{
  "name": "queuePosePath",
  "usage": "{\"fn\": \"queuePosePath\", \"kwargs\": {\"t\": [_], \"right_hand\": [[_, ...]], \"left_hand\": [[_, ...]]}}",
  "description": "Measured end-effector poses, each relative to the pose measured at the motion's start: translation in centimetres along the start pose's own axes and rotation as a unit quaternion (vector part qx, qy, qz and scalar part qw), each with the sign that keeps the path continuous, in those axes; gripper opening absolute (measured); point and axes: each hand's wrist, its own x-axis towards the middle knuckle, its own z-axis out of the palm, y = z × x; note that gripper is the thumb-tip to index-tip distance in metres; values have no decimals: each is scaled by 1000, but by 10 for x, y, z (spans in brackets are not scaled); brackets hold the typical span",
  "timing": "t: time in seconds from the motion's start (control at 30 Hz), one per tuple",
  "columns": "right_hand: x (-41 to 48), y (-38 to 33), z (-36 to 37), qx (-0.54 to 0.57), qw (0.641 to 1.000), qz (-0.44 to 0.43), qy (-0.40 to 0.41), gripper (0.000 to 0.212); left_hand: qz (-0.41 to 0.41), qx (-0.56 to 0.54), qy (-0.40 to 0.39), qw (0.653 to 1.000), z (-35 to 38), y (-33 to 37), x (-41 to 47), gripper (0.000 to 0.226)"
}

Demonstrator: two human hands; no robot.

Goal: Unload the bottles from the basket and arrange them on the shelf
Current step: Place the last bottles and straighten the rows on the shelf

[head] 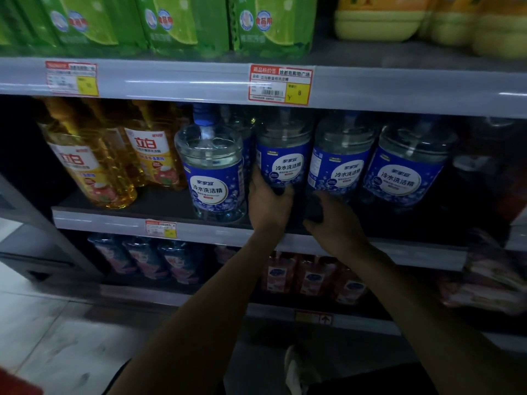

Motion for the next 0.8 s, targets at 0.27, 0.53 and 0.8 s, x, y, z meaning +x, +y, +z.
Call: {"fn": "queuePosePath", "kwargs": {"t": [0.27, 0.53, 0.8], "right_hand": [[1, 2, -6, -7, 1000, 10, -6, 64], [-4, 0, -9, 3, 1000, 1, 7, 59], [-12, -1, -16, 3, 1000, 7, 11, 67]], "left_hand": [[3, 67, 61, 996, 12, 5, -9, 89], [-3, 105, 96, 990, 14, 22, -5, 86], [2, 61, 51, 997, 4, 29, 13, 103]]}}
